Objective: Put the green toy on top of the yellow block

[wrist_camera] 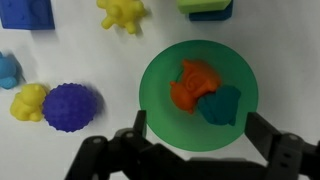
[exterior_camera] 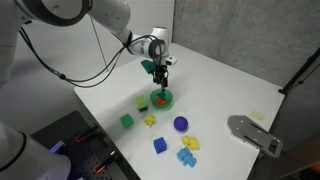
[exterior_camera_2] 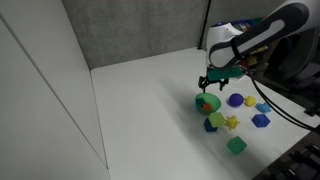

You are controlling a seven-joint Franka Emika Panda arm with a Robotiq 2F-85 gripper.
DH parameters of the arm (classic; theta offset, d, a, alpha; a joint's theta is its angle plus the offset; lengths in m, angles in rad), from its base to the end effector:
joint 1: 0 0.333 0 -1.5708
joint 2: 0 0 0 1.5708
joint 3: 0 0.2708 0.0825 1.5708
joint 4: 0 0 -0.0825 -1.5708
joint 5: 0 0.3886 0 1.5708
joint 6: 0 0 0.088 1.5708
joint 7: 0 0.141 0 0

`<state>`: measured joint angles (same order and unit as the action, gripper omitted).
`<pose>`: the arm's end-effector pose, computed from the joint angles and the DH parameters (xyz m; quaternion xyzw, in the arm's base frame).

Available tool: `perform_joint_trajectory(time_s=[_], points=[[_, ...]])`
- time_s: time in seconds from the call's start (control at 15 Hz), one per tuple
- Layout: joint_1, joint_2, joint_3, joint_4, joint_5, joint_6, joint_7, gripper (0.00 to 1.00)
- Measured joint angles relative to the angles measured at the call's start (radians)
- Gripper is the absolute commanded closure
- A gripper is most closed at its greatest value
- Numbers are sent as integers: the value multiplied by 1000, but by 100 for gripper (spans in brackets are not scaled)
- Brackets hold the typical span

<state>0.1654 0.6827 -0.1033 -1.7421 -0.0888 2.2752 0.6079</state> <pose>0.6185 0.0332 0.1023 0.9684 -0.2293 -0.0482 0.0855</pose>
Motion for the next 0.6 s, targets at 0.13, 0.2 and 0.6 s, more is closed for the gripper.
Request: perform_joint_trajectory(time_s=[0.13,0.2,0.6], points=[[-5,31,-1,2,1,33,0,0],[-8,48,-1,3,3,52,0,0],[-14,153,-1,48,41,152,0,0]])
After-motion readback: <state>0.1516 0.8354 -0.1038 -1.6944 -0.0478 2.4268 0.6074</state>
